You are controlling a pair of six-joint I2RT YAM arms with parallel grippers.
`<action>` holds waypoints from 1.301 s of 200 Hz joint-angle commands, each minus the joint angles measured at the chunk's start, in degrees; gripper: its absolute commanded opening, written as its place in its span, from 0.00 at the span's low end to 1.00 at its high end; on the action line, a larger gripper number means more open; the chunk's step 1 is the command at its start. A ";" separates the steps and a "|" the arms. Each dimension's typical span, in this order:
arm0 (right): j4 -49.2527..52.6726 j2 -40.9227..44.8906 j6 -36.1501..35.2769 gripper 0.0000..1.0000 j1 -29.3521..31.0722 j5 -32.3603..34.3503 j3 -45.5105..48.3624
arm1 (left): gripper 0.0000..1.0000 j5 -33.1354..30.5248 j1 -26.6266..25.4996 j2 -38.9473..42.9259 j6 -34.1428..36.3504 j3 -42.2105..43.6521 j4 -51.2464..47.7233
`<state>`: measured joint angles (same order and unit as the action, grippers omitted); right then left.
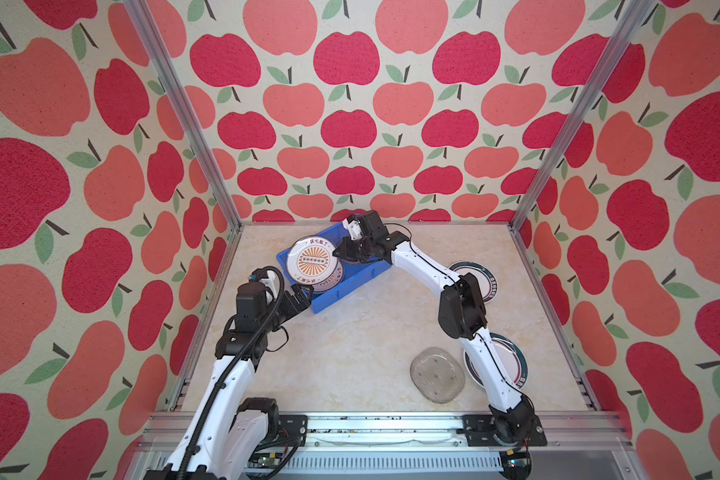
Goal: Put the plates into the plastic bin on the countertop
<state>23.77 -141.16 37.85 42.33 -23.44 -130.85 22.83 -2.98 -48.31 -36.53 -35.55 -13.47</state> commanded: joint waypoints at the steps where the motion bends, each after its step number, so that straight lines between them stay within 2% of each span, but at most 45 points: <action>1: 0.59 2.78 -3.41 0.00 -0.68 0.99 5.16 | 0.99 0.02 0.43 0.22 -0.11 0.74 0.90; 36: -4.01 4.71 -0.62 0.00 -2.49 -1.96 9.21 | 0.99 0.03 0.52 -0.31 -0.43 1.23 1.82; 84: -0.47 1.58 -1.53 0.00 -2.25 -2.26 4.09 | 0.99 0.72 0.52 -1.35 -1.07 1.45 3.37; 139: 4.49 -3.76 -2.54 0.04 -1.14 -2.42 -4.96 | 0.99 0.56 0.52 -1.15 -1.21 1.79 3.02; 177: 12.58 -9.40 -4.18 0.04 -0.40 -0.03 -15.63 | 0.99 -0.04 0.52 0.43 -1.29 2.50 2.75; 198: 13.25 -10.25 -4.28 0.05 -0.40 0.81 -16.88 | 0.99 -0.06 0.61 0.81 -1.26 2.76 2.75; 227: 13.21 -10.43 -4.33 0.13 -0.31 1.02 -17.03 | 0.99 0.19 0.61 0.43 -1.17 2.77 3.11; 260: 12.32 -10.75 -3.41 0.28 -0.22 0.08 -17.21 | 0.99 0.65 0.61 -0.09 -1.21 2.75 3.89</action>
<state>36.03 -151.22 34.57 41.63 -22.61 -145.64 22.98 -2.68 -48.31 -37.60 -33.56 -10.85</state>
